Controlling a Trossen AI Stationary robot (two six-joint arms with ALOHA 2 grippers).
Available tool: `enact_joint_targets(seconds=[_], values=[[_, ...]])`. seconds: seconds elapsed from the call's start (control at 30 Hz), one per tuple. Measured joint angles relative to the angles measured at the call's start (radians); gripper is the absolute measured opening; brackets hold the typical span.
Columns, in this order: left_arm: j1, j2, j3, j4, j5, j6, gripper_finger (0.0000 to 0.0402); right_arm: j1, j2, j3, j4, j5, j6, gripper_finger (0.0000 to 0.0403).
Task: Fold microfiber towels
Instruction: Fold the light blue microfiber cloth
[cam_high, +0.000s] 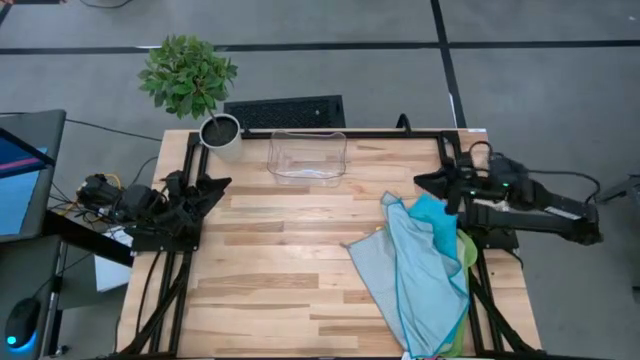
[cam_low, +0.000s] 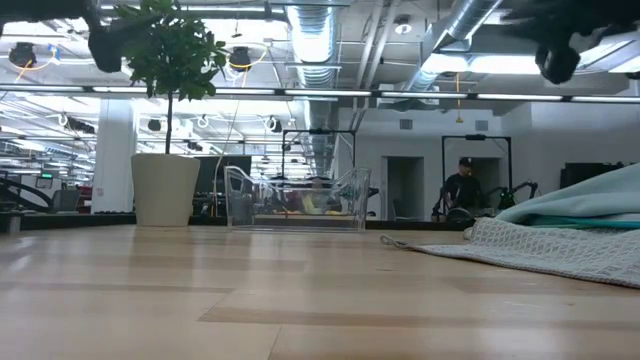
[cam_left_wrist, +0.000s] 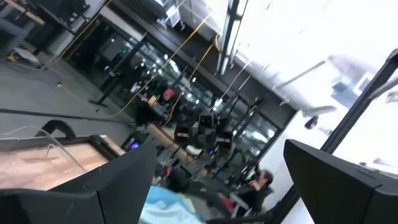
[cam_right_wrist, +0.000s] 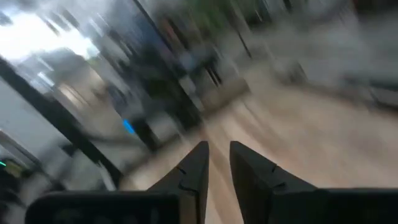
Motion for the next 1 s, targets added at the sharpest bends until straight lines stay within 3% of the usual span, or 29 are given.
enact_joint_targets(seconds=[0.23,0.5,0.77,1.0], values=[[0.000,0.272,0.156,-0.038,0.000,0.020,0.0345,0.000,0.248,0.121,-0.467,-0.016,0.133,0.0083],[0.000,0.518,0.323,-0.089,-0.008,0.184,0.0345,0.000,0.388,0.126,-0.807,-0.037,0.323,0.0083],[0.015,0.613,0.390,-0.091,-0.009,0.261,0.0345,0.057,0.415,0.192,-0.801,-0.030,0.337,0.0083],[0.047,0.617,0.393,-0.098,-0.010,0.227,0.0345,0.306,0.402,0.346,-0.453,0.001,0.190,0.0083]])
